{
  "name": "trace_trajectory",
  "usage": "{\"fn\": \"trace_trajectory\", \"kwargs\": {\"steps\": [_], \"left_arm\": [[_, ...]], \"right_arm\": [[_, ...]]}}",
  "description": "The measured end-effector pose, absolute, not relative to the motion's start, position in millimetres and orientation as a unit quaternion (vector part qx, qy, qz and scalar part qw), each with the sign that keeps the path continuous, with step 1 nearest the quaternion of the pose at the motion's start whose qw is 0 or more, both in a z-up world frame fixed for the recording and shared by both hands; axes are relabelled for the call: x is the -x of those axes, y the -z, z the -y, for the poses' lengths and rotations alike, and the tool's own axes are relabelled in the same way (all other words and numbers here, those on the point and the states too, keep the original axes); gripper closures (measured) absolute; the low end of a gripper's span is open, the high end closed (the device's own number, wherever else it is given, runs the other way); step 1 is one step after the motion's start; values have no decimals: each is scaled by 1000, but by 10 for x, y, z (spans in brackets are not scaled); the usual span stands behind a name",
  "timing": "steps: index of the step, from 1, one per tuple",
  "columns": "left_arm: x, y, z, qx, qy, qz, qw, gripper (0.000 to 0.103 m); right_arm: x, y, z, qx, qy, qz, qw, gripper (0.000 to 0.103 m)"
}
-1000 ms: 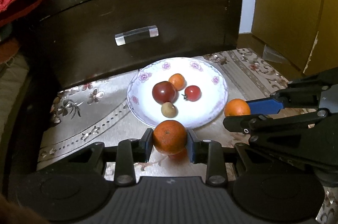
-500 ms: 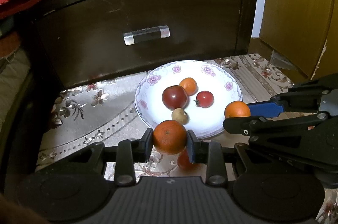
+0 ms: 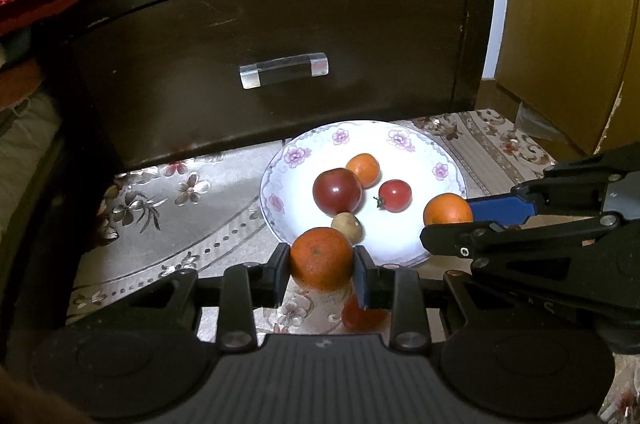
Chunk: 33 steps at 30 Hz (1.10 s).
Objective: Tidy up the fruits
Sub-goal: 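Carry the orange fruit and orange tomato over the white bowl, then lower into the bowl and open the left tool while the right tool releases its tomato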
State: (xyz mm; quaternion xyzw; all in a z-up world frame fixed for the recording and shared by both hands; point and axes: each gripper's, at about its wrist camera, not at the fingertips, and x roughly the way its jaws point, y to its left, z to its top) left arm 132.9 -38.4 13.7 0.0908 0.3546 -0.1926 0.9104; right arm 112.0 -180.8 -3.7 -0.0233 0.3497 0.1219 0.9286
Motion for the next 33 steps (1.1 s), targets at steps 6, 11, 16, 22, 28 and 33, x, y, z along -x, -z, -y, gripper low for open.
{"fn": "trace_trajectory", "kwargs": {"steps": [6, 11, 16, 22, 28, 33], "left_arm": [[-1393, -105, 390, -86, 194, -355, 911, 66], [-1461, -74, 402, -86, 195, -356, 910, 66], [-1520, -34, 424, -88, 195, -359, 909, 66], [-1592, -5, 444, -89, 196, -361, 908, 66], [-1652, 42, 472, -93, 197, -364, 906, 66], [-1709, 71, 486, -95, 198, -367, 904, 66]], "right_arm": [[-1166, 71, 1822, 21, -122, -350, 928, 79], [-1219, 91, 1837, 22, -123, -350, 928, 79], [-1282, 147, 1845, 22, -125, -356, 926, 79], [-1344, 192, 1858, 25, -126, -358, 925, 79], [-1403, 234, 1870, 27, -126, -361, 924, 79], [-1455, 264, 1873, 30, -125, -363, 923, 79]]}}
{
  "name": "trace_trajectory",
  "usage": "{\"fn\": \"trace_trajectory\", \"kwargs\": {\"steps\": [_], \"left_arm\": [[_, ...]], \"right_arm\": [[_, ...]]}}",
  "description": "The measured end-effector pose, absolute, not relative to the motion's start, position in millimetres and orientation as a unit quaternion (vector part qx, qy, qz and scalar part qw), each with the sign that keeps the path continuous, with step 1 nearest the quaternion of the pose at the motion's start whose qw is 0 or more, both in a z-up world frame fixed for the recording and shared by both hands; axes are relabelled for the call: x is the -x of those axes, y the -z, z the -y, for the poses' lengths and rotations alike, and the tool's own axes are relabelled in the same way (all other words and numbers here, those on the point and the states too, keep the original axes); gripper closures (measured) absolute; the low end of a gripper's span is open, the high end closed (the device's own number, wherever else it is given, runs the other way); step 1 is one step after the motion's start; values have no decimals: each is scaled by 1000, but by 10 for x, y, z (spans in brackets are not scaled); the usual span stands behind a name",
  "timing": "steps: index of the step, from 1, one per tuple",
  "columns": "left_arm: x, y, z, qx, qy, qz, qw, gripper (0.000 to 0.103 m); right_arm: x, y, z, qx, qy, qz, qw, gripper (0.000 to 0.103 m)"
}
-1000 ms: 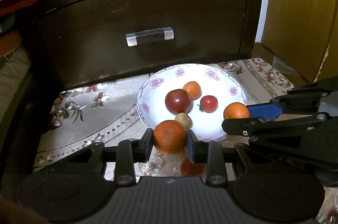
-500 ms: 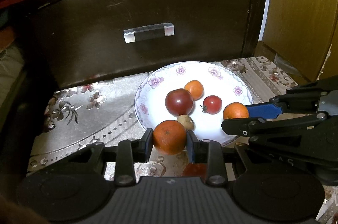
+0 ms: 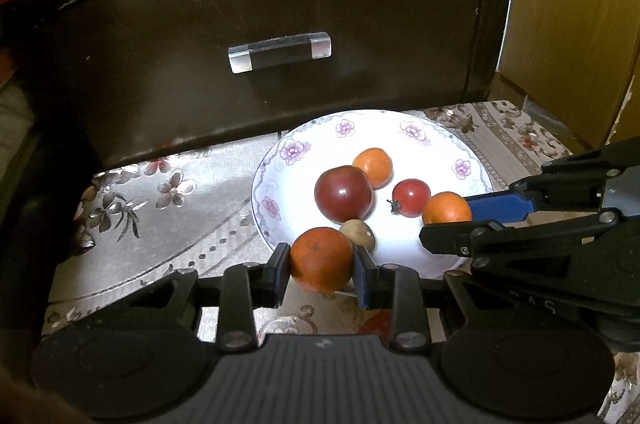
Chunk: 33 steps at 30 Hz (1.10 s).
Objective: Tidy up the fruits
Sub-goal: 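Lower into the bowl and open the left tool while the right tool releases its tomato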
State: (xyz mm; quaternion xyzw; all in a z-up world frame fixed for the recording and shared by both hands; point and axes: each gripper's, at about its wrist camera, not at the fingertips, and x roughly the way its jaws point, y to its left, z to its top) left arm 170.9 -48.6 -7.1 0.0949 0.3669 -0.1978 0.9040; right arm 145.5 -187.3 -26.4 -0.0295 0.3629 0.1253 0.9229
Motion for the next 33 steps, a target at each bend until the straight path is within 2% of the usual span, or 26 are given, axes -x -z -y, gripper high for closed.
{"fn": "trace_trajectory", "kwargs": {"steps": [16, 33], "left_arm": [[-1870, 122, 543, -146, 208, -360, 898, 66], [-2057, -10, 546, -131, 240, -386, 881, 66]], "right_arm": [[-1637, 343, 1859, 32, -130, -366, 921, 79], [-1719, 277, 1925, 15, -133, -365, 921, 79]]}}
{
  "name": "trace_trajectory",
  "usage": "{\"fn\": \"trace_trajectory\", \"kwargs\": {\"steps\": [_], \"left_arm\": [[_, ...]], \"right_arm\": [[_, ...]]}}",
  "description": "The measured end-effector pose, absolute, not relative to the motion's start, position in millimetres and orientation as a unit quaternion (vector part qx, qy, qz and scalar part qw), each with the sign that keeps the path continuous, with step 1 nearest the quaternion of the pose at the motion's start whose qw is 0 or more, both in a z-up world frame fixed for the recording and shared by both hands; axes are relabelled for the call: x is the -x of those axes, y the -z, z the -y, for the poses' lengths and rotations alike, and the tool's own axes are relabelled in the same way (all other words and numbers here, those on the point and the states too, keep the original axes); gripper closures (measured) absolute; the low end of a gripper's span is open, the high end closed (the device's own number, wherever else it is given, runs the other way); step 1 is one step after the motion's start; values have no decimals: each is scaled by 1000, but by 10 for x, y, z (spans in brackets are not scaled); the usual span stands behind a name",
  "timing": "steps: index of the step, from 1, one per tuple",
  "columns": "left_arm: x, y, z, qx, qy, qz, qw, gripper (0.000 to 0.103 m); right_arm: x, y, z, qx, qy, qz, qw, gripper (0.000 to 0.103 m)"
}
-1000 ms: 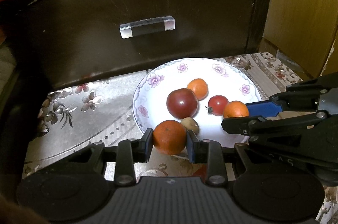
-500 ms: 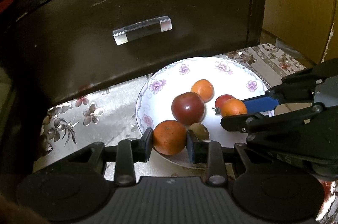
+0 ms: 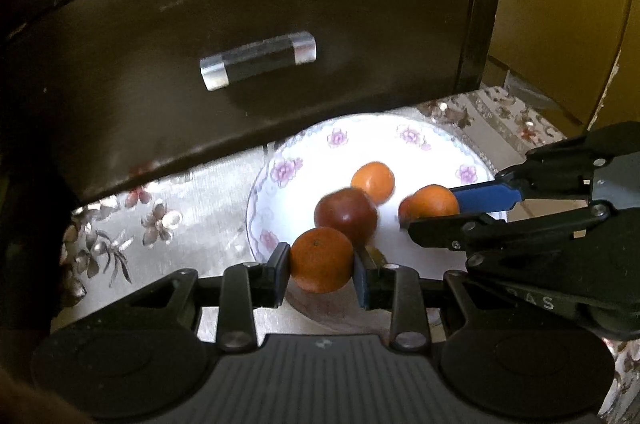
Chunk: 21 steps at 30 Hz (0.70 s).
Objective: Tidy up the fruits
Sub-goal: 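Lower into the bowl and open the left tool while the right tool releases its tomato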
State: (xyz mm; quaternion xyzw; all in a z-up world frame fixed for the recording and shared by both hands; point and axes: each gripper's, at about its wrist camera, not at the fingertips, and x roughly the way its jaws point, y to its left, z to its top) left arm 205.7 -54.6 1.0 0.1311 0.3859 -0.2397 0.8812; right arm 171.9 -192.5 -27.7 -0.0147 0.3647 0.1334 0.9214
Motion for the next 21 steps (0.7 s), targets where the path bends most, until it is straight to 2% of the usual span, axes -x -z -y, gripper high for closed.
{"fn": "trace_trajectory", "kwargs": {"steps": [12, 21], "left_arm": [[-2000, -461, 488, -145, 245, -345, 894, 66], [-1985, -183, 579, -149, 245, -371, 883, 66]], "right_arm": [[-1671, -85, 1971, -20, -154, -334, 930, 79], [-1678, 47, 1960, 1, -147, -349, 925, 79]]}}
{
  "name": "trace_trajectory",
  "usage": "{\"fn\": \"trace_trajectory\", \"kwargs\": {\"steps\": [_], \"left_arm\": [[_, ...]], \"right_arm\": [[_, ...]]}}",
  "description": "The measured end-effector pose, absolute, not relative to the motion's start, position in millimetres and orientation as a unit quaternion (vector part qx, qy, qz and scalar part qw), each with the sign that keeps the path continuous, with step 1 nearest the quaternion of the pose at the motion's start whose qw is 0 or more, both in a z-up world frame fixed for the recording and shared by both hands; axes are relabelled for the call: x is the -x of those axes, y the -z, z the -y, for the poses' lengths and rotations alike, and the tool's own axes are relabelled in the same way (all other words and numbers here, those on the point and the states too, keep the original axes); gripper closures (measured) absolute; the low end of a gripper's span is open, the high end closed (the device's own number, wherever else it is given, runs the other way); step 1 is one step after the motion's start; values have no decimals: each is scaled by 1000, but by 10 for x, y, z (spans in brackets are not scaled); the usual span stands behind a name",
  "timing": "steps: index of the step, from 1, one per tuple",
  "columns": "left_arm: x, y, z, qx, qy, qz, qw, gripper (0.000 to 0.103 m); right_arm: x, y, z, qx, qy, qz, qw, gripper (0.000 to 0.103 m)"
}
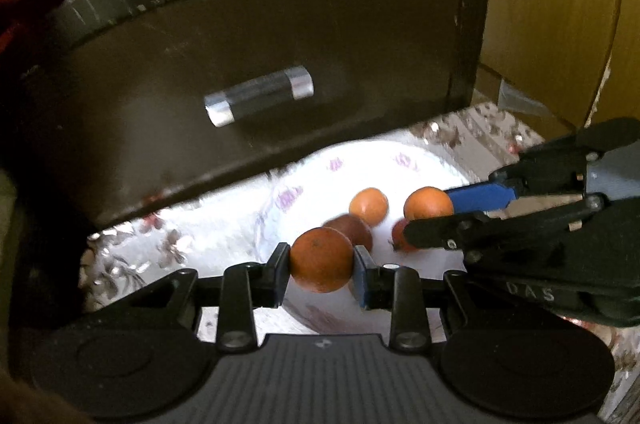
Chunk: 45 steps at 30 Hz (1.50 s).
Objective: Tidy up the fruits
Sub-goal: 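Lower into the bowl and open the left tool while the right tool releases its tomato, then withdraw both open tools toward the brown fruit and red plum tomato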
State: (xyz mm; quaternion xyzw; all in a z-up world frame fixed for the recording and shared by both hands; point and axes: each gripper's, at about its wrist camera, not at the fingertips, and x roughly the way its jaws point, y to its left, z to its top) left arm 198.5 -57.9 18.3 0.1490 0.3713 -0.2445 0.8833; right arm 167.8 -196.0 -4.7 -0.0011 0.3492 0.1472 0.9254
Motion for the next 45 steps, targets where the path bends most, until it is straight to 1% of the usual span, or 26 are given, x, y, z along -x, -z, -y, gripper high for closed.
{"fn": "trace_trajectory", "kwargs": {"steps": [7, 16, 18, 27, 30, 37, 45], "left_arm": [[-1985, 27, 661, -166, 246, -386, 874, 66], [-1982, 36, 654, -168, 237, -382, 877, 64], [-1982, 35, 647, -164, 236, -384, 878, 64], [-1945, -9, 573, -150, 232, -375, 885, 62], [-1898, -71, 516, -140, 229, -371, 889, 62], [-1607, -206, 307, -121, 209, -367, 898, 61], [-1112, -195, -6, -129, 173, -391, 895, 58]], "right_arm": [[-1758, 227, 1994, 15, -138, -370, 919, 78], [-1763, 261, 2002, 23, -133, -369, 919, 77], [-1758, 260, 2008, 24, -130, -368, 920, 74], [-1748, 236, 2023, 19, -128, -366, 922, 67], [-1721, 203, 2012, 16, -130, -361, 923, 67], [-1546, 107, 1930, 18, -143, -356, 923, 66], [-1239, 120, 1815, 25, -158, -371, 915, 64]]}}
